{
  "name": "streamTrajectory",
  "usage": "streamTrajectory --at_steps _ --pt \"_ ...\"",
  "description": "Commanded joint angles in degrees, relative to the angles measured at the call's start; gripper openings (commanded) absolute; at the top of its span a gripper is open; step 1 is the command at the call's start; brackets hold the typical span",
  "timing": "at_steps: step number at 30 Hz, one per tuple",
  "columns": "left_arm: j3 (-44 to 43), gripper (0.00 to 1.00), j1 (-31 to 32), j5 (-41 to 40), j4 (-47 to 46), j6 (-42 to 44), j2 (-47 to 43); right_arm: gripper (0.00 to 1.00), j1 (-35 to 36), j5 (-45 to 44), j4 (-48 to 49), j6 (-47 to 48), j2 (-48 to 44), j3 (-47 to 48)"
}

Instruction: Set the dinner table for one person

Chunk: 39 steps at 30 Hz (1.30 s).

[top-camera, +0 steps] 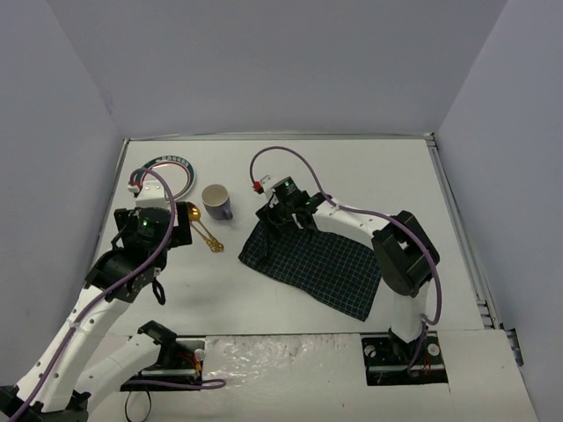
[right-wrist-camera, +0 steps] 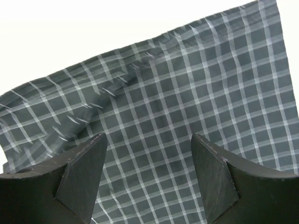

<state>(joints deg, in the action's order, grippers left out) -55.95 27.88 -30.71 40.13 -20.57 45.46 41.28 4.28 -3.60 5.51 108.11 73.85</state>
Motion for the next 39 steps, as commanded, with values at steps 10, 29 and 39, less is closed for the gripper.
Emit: streamTrajectory --at_steps 10,29,39 --pt "1.12 0.97 -7.19 2.29 -3.52 1.06 -0.17 0.68 6.71 1.86 0.35 -2.42 8.84 13.05" --pt "1.63 0.97 -9.86 5.40 -3.83 0.97 -0.63 0.67 -10.65 -8.04 0.26 -6.61 -4.23 -3.26" --pt "1.76 0.97 -10.12 5.67 -3.61 1.06 -0.68 0.59 -20.21 0.34 0.30 1.96 0.48 1.84"
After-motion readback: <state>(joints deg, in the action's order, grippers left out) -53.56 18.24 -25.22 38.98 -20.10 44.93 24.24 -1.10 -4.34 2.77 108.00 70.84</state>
